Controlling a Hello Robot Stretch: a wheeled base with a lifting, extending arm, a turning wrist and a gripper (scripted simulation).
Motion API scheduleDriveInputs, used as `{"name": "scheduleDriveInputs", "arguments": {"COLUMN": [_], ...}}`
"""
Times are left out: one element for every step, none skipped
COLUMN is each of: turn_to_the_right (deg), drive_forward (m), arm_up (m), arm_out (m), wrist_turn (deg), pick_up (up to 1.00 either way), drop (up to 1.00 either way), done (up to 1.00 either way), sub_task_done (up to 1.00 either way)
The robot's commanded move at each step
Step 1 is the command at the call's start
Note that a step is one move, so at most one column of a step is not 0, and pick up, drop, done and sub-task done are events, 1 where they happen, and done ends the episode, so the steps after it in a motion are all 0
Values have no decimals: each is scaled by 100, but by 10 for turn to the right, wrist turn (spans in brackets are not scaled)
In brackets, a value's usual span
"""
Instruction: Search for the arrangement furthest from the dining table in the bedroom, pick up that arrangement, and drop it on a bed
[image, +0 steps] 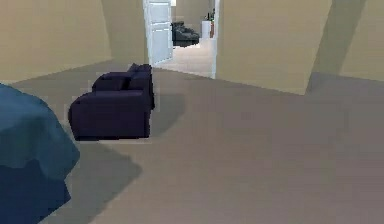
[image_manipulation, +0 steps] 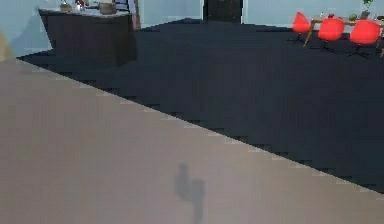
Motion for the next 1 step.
{"name": "scheduleDriveInputs", "arguments": {"turn_to_the_right": [0], "drive_forward": [100], "arm_up": [0], "arm_out": [0], "wrist_turn": [0], "pick_up": [0], "drop": [0], "done": [0], "sub_task_done": [0]}}
